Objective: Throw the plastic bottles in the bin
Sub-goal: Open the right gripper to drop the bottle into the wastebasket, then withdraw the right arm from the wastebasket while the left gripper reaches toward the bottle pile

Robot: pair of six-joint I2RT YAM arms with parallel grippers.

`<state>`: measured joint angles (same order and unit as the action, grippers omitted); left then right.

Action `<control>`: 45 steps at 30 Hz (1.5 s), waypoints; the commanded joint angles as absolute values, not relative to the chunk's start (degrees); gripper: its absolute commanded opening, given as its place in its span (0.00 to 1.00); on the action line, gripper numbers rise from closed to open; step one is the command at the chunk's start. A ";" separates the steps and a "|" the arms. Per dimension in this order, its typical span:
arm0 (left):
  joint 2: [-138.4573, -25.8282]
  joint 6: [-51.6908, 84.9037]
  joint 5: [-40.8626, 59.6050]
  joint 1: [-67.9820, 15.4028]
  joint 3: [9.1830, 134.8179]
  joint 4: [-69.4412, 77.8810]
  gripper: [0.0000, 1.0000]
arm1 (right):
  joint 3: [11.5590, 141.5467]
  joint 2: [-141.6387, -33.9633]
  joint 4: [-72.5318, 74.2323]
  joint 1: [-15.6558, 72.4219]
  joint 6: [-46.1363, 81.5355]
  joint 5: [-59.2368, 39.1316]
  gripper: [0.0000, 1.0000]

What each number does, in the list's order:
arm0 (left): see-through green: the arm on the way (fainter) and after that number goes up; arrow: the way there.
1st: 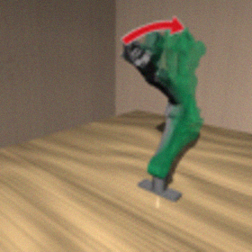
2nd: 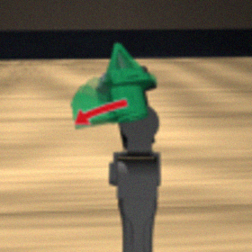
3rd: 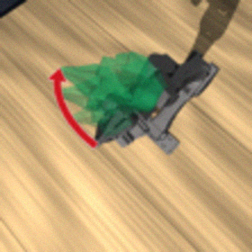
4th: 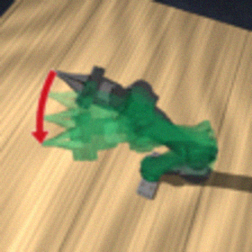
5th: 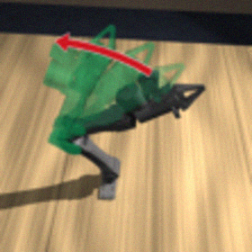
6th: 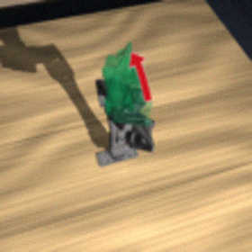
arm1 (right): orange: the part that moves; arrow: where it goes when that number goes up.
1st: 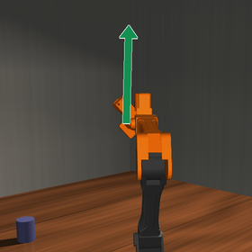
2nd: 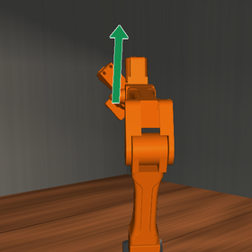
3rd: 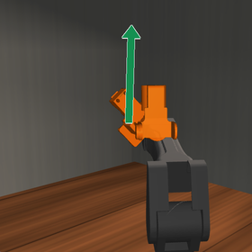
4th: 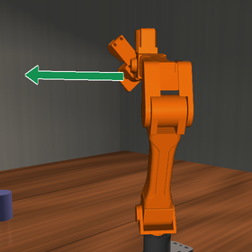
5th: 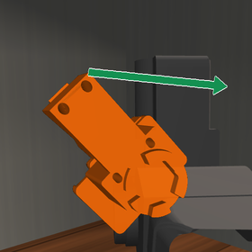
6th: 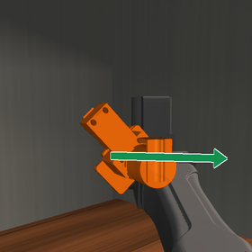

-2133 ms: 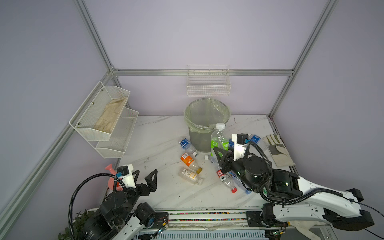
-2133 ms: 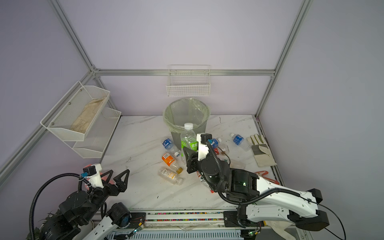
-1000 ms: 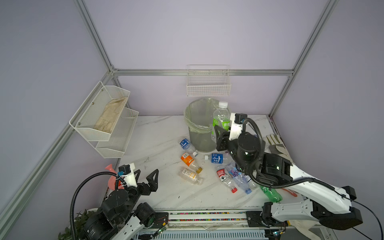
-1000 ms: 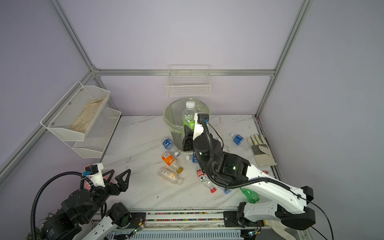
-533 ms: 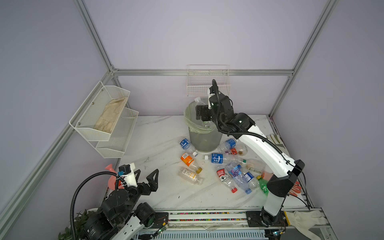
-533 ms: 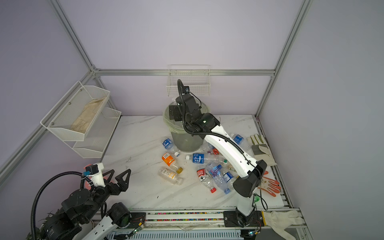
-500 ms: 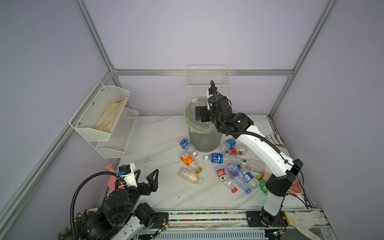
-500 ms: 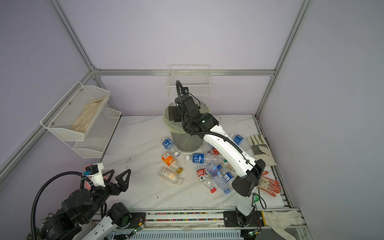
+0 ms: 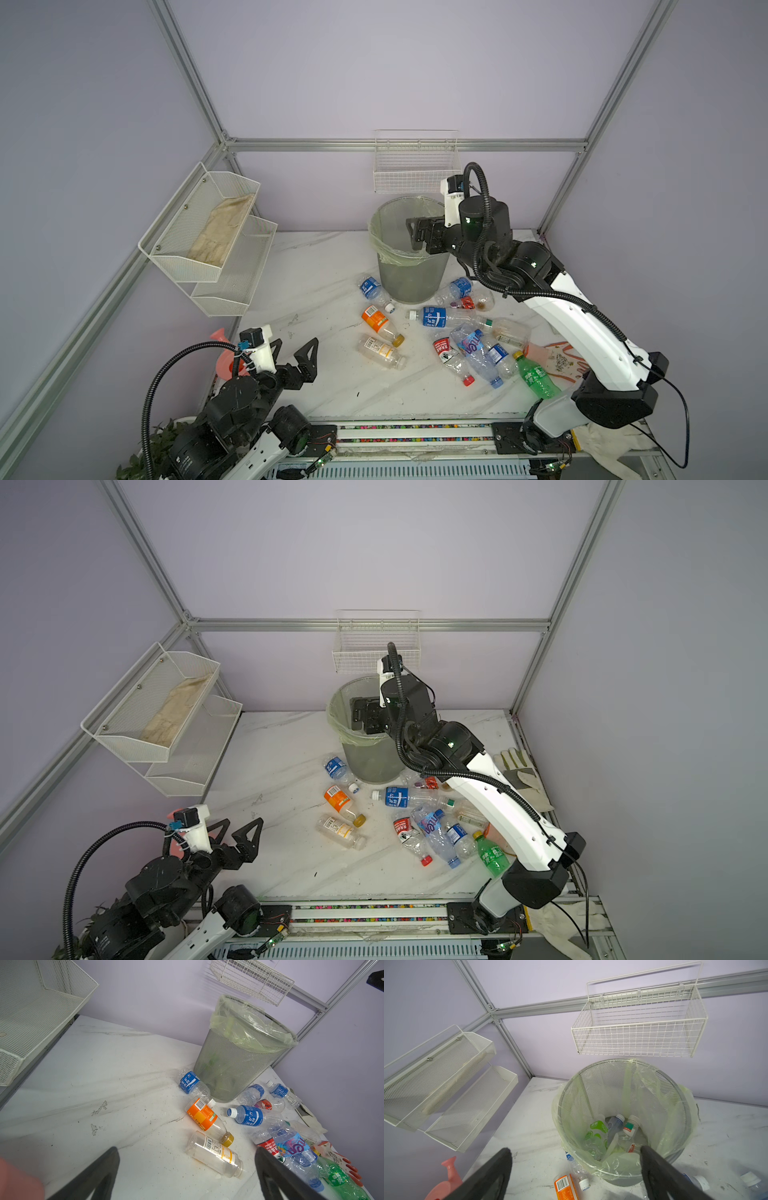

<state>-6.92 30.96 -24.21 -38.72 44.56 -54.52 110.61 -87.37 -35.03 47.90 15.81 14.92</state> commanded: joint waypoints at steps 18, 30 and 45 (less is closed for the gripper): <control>-10.81 30.42 -21.61 -38.96 44.84 -52.29 1.00 | 89.54 -73.54 -15.00 47.26 25.26 -4.25 0.97; -33.18 26.20 -2.51 -40.90 47.14 -41.29 0.98 | 78.16 -62.90 -20.87 47.22 29.72 5.87 0.95; -58.37 9.23 -5.14 -56.25 55.36 -24.26 1.00 | 73.57 -51.17 -31.37 47.28 31.80 17.84 0.94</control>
<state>-55.81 16.25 -6.15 -55.72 48.53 -30.52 73.34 -52.34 -27.29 47.53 31.31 14.22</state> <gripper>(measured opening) 0.998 0.936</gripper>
